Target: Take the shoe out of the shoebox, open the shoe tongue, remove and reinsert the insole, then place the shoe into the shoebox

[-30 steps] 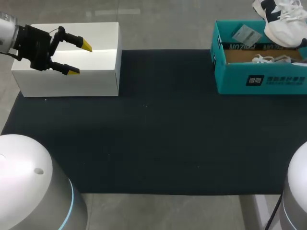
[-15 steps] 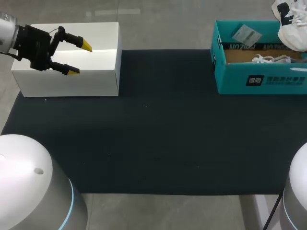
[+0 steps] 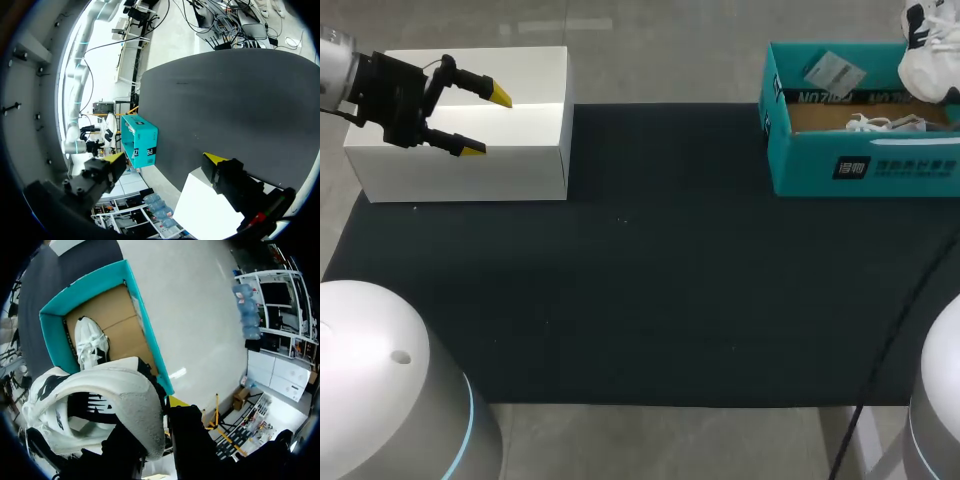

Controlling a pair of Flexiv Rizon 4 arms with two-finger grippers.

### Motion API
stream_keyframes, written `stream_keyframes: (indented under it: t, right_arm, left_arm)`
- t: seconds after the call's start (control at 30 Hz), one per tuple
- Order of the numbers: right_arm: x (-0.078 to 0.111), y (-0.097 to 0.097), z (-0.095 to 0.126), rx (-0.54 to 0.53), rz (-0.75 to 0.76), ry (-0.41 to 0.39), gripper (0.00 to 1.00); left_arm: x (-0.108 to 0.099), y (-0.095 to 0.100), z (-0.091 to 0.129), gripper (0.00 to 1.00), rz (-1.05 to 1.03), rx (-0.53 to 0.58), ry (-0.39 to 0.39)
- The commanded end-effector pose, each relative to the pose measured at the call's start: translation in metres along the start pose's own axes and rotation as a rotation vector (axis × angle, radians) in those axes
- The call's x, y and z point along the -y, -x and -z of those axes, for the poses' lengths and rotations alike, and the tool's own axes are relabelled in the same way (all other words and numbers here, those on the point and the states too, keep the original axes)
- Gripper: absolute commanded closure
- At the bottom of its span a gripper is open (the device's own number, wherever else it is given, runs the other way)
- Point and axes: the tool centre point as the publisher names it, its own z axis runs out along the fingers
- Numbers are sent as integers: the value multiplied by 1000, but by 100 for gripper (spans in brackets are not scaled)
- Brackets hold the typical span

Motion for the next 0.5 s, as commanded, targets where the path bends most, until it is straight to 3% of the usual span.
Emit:
stream_keyframes:
  t: [0.03,0.37,0.5]
  right_arm:
    - [8,27,-5,-165,-123,25,100]
    - [31,26,-4,-271,-468,87,100]
    - [33,23,-3,-304,-620,58,100]
  left_arm:
    - [-1,0,0,0,-1,-5,-1]
    - [-1,0,0,0,-1,-5,-1]
    - [-1,0,0,0,-1,-5,-1]
